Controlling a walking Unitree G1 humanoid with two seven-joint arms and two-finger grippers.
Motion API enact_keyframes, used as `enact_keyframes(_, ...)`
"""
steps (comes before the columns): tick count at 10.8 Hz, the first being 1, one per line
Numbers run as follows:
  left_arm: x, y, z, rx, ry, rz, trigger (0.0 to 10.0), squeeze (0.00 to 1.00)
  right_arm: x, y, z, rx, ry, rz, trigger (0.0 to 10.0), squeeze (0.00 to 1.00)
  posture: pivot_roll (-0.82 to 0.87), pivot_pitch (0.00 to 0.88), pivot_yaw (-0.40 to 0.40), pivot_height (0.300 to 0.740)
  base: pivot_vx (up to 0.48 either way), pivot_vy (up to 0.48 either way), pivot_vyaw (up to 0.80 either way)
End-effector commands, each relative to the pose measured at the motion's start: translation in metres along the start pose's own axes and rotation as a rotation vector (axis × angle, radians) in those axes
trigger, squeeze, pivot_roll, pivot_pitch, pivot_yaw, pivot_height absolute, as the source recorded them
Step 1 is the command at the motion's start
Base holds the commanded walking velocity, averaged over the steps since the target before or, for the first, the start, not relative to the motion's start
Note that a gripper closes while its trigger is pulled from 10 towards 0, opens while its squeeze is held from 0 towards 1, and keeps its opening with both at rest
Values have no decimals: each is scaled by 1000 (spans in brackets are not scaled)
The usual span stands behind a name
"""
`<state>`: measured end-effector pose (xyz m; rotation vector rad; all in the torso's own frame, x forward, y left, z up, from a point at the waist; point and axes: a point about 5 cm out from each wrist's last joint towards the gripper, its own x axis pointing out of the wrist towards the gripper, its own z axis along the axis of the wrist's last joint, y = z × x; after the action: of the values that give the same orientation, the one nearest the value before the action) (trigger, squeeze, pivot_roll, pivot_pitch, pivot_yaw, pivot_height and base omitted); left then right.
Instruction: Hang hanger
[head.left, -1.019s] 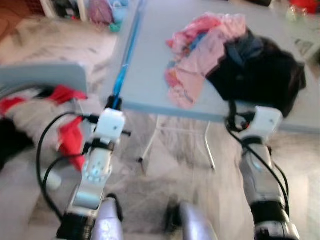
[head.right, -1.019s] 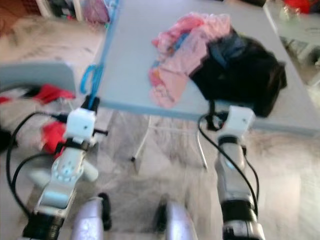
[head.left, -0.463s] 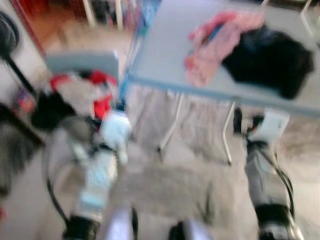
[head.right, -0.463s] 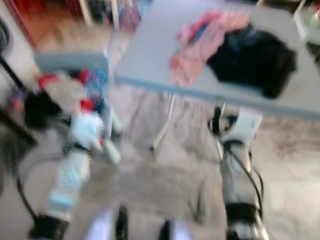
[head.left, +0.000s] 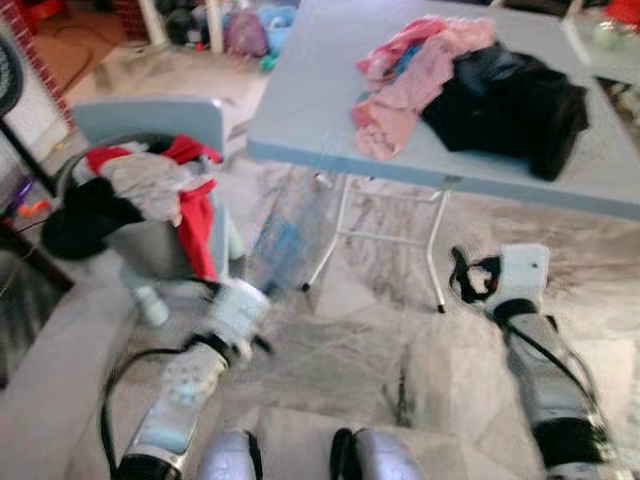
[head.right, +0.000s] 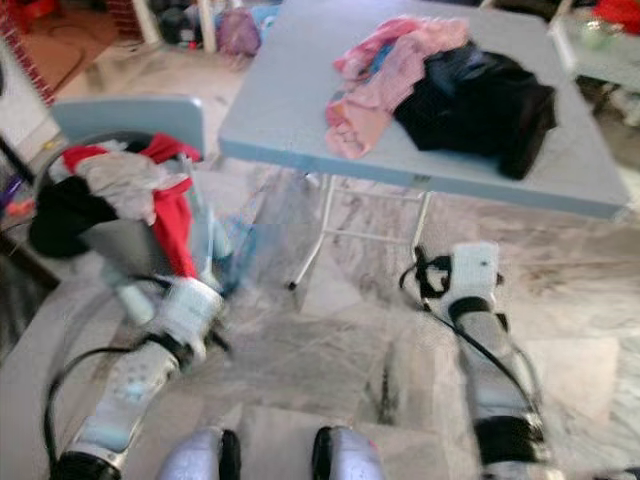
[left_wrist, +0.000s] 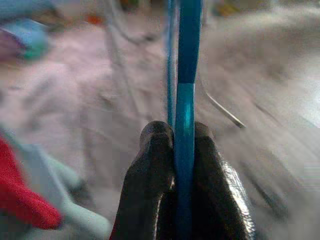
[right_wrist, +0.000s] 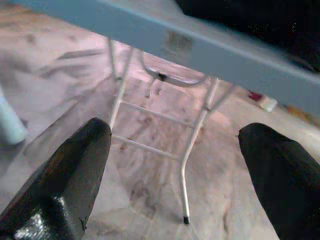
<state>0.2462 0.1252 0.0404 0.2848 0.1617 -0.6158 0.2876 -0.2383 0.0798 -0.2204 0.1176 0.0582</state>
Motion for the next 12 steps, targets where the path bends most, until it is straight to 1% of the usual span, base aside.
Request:
enact_keyframes(1, -4, -4, -16, 75, 99, -113, 10000, 0, -1, 6, 6, -88, 1, 256, 10000, 0, -34, 156, -55, 740, 0, 0, 0)
enact_keyframes(2, -9, -8, -25, 129, 150, -202, 10000, 0, -5, 2, 8, -216, 27, 426, 10000, 0, -34, 156, -55, 740, 0, 0, 0)
enact_keyframes(3, -12, -14, -28, 94, 169, -288, 10000, 0, -11, -6, 10, -321, 69, 564, 10000, 0, -39, 155, -52, 740, 0, 0, 0)
enact_keyframes(4, -16, -18, -31, 120, 186, -384, 10000, 0, -22, -16, 3, -518, 170, 766, 10000, 0, -40, 153, -51, 740, 0, 0, 0)
enact_keyframes(5, -15, -19, -30, 137, 188, -426, 10000, 0, -28, -20, 2, -565, 229, 871, 10000, 0, -43, 151, -51, 740, 0, 0, 0)
enact_keyframes(6, -13, -21, -30, 144, 194, -491, 10000, 0, -32, -21, 8, -581, 278, 1021, 10000, 0, -39, 150, -54, 740, 0, 0, 0)
enact_keyframes(7, -11, -24, -29, 138, 182, -533, 10000, 0, -32, -16, 12, -611, 287, 1111, 10000, 0, -41, 147, -55, 740, 0, 0, 0)
enact_keyframes(8, -11, -28, -29, 146, 189, -596, 10000, 0, -30, -8, 15, -625, 289, 1188, 10000, 0, -43, 145, -55, 740, 0, 0, 0)
enact_keyframes(9, -8, -33, -28, 150, 183, -643, 10000, 0, -28, 3, 16, -620, 298, 1259, 10000, 0, -46, 144, -53, 740, 0, 0, 0)
enact_keyframes(10, -5, -40, -28, 173, 175, -683, 10000, 0, -28, 13, 18, -627, 278, 1314, 10000, 0, -46, 144, -53, 740, 0, 0, 0)
enact_keyframes(11, -3, -42, -29, 185, 172, -685, 10000, 0, -31, 21, 16, -605, 278, 1356, 8667, 0, -53, 143, -49, 740, 0, 0, 0)
enact_keyframes(12, -1, -44, -28, 184, 170, -691, 10000, 0, -34, 26, 11, -613, 284, 1385, 1922, 0, -53, 141, -50, 740, 0, 0, 0)
